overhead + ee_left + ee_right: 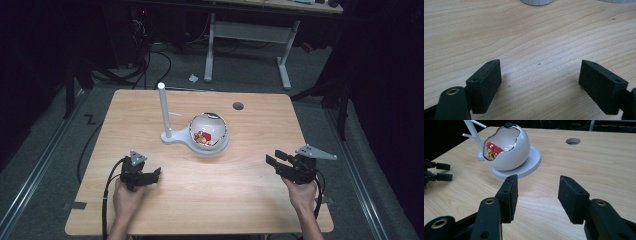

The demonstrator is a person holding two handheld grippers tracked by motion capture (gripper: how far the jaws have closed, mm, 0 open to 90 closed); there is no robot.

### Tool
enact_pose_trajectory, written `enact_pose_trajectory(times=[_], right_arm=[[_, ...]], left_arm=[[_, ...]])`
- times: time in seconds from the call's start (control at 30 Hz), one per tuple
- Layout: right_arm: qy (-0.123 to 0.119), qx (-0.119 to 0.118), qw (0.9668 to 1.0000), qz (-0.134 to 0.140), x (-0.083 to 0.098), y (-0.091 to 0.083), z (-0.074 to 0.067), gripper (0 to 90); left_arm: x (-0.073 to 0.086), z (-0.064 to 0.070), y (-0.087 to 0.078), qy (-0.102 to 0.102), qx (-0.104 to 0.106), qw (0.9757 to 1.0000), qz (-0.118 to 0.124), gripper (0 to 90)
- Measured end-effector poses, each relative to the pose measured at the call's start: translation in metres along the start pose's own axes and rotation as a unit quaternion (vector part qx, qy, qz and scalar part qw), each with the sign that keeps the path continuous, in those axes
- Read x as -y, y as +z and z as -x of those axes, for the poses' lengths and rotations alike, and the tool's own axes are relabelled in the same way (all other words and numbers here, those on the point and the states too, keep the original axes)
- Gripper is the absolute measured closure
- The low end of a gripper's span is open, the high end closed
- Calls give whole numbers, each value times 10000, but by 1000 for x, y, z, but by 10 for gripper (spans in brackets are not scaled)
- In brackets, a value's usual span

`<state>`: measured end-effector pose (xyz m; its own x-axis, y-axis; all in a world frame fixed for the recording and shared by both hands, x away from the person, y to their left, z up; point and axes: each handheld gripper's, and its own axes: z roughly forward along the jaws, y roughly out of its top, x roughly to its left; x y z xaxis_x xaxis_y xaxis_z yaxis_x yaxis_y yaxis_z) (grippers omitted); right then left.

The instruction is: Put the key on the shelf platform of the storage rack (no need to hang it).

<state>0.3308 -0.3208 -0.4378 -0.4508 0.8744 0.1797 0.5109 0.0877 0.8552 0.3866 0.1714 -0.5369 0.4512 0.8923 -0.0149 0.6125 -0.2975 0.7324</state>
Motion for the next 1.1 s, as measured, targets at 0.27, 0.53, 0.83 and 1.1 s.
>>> enact_pose_trajectory(times=[0.27,0.53,0.83,1.1], right_arm=[[15,-24,10000,-34,6,6,-3,507],[49,-62,9999,-82,11,12,-4,507],[53,-94,9998,-142,17,20,-6,508],[73,-79,9997,-213,24,29,-7,508]], left_arm=[[0,0,0,1,0,10000,-1,184],[0,0,0,3,0,10000,-2,185],[0,0,0,3,-1,10000,-2,184],[0,0,0,3,0,10000,-2,185]])
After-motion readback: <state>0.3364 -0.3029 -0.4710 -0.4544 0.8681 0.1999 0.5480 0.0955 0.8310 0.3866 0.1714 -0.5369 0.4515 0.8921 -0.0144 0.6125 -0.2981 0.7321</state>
